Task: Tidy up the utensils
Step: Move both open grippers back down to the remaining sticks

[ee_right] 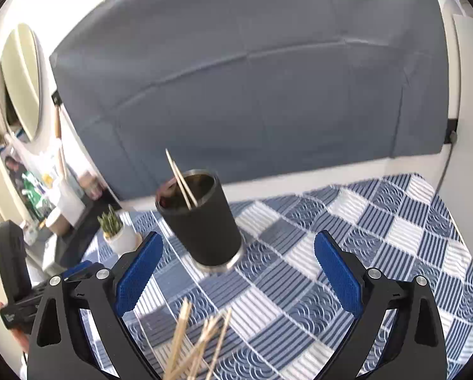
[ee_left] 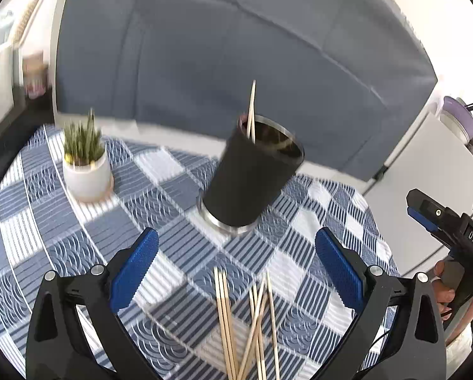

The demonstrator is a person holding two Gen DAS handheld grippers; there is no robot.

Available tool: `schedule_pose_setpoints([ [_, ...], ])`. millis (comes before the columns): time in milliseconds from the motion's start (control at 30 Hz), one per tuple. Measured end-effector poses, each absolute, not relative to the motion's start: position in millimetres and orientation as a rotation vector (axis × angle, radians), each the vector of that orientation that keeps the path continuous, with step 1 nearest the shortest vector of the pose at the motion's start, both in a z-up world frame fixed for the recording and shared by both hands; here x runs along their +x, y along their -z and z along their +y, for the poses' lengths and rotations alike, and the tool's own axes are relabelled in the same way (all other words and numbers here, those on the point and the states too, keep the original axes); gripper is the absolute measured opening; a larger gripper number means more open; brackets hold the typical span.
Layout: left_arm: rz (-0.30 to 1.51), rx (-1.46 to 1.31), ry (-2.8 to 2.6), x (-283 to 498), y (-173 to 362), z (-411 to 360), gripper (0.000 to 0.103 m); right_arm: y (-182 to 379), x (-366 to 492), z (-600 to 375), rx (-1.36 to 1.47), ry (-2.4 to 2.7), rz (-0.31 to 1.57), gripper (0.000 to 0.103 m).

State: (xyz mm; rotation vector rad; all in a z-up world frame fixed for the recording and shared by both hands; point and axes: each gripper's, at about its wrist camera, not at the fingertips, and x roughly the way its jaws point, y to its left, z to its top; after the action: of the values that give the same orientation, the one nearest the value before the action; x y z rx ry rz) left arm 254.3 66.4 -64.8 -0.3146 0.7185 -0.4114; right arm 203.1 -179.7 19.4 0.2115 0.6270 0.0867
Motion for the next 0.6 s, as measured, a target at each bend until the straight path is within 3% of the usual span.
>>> schedule_pose_setpoints([
  [600,0.866,-0.158,0.314,228.4,134.7,55.9,0.097,89.6,174.5,-146.8,0.122,-0.099,0.87,0.092],
])
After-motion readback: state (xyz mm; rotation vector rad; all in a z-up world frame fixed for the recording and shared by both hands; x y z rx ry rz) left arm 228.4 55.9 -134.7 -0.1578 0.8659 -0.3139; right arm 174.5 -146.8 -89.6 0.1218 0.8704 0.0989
